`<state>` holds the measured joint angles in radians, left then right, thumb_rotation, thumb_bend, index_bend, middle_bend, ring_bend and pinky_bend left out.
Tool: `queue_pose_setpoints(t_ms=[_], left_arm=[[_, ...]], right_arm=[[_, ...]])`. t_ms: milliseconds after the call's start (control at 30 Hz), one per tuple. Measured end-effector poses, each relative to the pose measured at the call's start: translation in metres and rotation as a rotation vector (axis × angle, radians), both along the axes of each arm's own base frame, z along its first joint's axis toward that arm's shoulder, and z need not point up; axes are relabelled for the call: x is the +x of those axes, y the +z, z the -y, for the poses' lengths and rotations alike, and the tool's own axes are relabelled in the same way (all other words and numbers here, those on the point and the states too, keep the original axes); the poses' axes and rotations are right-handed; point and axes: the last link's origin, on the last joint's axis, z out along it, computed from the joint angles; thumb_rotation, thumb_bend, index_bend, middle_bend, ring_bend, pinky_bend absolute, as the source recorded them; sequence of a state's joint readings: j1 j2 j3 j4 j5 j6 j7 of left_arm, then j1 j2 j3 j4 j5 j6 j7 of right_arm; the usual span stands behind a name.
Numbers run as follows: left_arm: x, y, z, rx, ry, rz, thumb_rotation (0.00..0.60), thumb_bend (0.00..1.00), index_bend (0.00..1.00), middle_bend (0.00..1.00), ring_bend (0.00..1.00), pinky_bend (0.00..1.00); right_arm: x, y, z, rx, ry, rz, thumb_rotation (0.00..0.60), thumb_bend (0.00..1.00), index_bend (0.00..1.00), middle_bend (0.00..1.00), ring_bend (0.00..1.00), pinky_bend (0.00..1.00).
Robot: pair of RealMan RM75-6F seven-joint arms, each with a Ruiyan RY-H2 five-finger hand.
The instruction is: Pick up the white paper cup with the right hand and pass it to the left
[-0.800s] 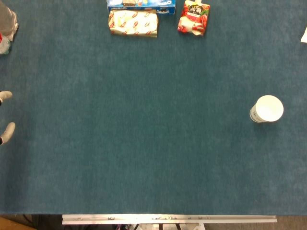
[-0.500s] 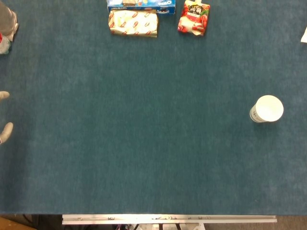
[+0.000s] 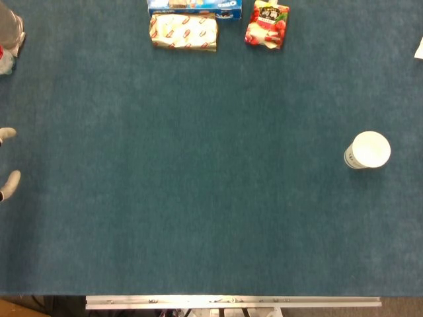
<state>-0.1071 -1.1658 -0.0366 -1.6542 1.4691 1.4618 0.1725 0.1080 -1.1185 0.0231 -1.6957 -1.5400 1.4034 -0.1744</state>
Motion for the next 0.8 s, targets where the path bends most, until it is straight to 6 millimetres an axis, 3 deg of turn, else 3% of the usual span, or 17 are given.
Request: queue_pose_setpoints(t_ms=[300,800], left_arm=[[-0.002,-0.006,0.001,-0.02,0.001,0.009,0.6,0.25,0.27,0.29,0.24,0.48],[-0.006,-0.006,0.004,-0.013,0.012,0.024,0.6,0.25,0.27,0.29,0.24,0.49]], right_arm=[[0.024,-0.02,0.019,0.099,0.005,-0.066,0.6,0.0,0.13,0.11,0.11,0.13],[0.046,-0.064,0.052,0.23,0.026,-0.091,0.6,0.0,0.13,0.12,0.11,0.13]])
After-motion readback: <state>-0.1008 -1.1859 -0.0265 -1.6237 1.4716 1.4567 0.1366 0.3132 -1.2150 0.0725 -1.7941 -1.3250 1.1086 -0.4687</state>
